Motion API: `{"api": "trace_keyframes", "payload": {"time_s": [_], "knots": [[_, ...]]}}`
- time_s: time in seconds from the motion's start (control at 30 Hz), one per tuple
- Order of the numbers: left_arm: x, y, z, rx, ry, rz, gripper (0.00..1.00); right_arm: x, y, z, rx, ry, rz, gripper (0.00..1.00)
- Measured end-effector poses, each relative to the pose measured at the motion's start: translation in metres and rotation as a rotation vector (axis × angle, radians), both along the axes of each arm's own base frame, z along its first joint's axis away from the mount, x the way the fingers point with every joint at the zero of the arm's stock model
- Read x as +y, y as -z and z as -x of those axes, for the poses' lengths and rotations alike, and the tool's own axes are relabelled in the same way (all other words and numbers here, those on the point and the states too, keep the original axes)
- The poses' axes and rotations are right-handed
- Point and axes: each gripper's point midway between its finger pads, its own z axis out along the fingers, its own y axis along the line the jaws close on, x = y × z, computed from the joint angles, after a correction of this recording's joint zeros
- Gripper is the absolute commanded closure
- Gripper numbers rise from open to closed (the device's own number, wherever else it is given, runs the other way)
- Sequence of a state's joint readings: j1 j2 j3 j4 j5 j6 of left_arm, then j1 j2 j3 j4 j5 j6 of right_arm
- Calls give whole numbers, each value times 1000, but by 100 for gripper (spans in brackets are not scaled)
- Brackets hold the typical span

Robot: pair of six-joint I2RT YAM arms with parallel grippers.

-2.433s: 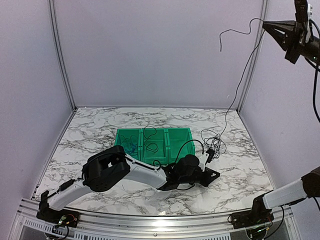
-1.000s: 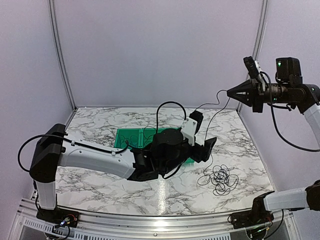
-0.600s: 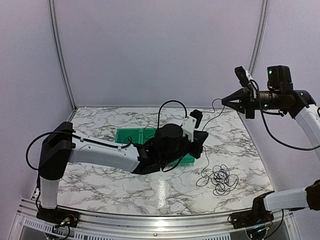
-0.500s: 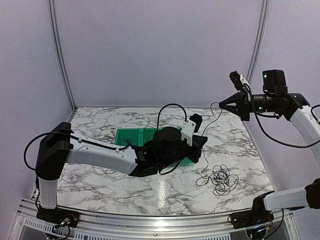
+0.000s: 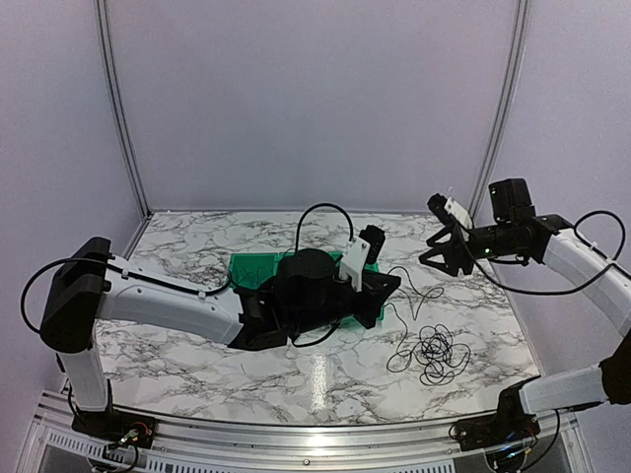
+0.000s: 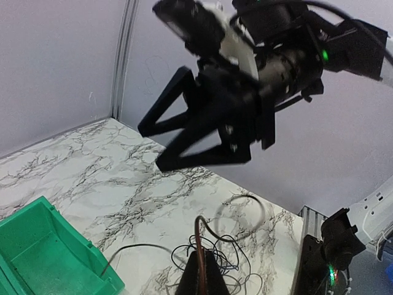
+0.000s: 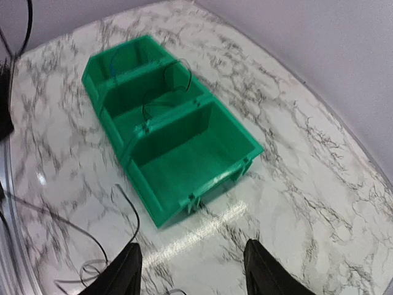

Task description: Untangle the cables

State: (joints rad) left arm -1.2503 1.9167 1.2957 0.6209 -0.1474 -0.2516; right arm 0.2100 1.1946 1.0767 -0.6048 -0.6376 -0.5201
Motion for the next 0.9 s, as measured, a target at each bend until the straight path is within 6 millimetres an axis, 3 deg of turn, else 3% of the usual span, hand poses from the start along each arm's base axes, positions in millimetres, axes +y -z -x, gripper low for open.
{"api": "trace_keyframes", "payload": {"time_s": [0.2,0.43,0.57,0.67,0.8,0.9], "knots": [[13,-25,0,0,-23,41,100,-4,74,40,113,-137,137,22],[32,-33,-2,1,-67,46,100,-10,158,87,244,-281,329,22],[47,-30,-3,8,-100,34,100,-12,180,95,270,-320,390,33],[59,-37,-2,10,-123,47,100,-14,192,91,280,-325,419,54],[80,-60,-1,-1,-155,88,100,-17,214,88,322,-334,461,76],[94,-77,-1,-14,-181,110,100,-21,229,89,350,-336,484,80]]}}
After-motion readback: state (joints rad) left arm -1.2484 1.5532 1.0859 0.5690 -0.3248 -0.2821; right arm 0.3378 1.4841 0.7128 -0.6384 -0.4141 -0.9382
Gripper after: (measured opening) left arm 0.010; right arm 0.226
